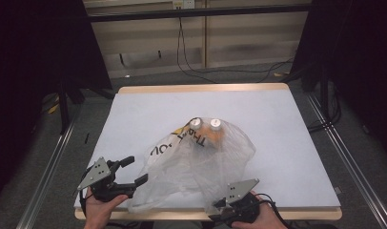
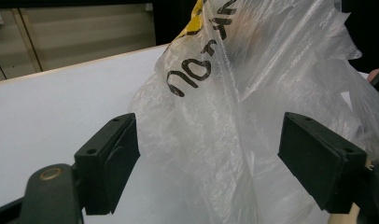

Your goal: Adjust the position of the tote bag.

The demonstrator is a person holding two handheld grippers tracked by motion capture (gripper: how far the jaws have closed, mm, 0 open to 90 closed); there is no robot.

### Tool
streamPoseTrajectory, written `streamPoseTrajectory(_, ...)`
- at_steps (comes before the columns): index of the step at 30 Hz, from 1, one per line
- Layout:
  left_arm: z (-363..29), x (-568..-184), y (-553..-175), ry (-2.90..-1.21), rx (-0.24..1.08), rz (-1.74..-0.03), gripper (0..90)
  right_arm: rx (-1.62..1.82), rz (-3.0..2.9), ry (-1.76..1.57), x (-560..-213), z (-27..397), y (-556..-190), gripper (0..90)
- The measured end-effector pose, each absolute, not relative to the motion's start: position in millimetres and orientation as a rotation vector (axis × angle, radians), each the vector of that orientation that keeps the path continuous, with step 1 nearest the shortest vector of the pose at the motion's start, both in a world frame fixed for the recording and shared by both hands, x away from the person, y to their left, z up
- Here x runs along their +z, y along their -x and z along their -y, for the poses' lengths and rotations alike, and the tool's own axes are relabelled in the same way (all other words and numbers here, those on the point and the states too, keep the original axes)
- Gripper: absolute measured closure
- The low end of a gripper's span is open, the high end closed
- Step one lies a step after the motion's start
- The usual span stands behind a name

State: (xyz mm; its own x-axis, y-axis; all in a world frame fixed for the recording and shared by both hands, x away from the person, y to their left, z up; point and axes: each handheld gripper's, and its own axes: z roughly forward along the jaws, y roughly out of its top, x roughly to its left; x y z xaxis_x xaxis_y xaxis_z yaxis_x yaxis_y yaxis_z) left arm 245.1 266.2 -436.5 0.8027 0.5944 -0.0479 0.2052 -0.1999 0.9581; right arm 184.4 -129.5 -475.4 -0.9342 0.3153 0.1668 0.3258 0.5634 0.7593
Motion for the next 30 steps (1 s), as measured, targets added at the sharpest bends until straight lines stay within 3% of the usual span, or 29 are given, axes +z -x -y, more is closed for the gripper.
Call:
streamPoseTrajectory(3,-267,-436,-245,-1.787,0.405,-0.61,18.6,-1.34,2.777,0.565,-476,130,-185,68.0)
streamPoseTrajectory(4,-267,-436,-245,-1.785,0.405,-0.612,18.3,-1.335,2.78,0.57,-476,130,-185,76.5)
streamPoseTrajectory(7,-266,-437,-245,-1.778,0.396,-0.619,17.6,-1.35,2.768,0.569,-474,132,-186,84.9)
streamPoseTrajectory(24,-268,-437,-245,-1.771,0.407,-0.632,15.3,-1.588,2.673,0.581,-442,149,-192,89.6)
streamPoseTrajectory(30,-268,-435,-242,-1.769,0.36,-0.619,22.8,-1.667,2.654,0.605,-429,154,-195,89.6)
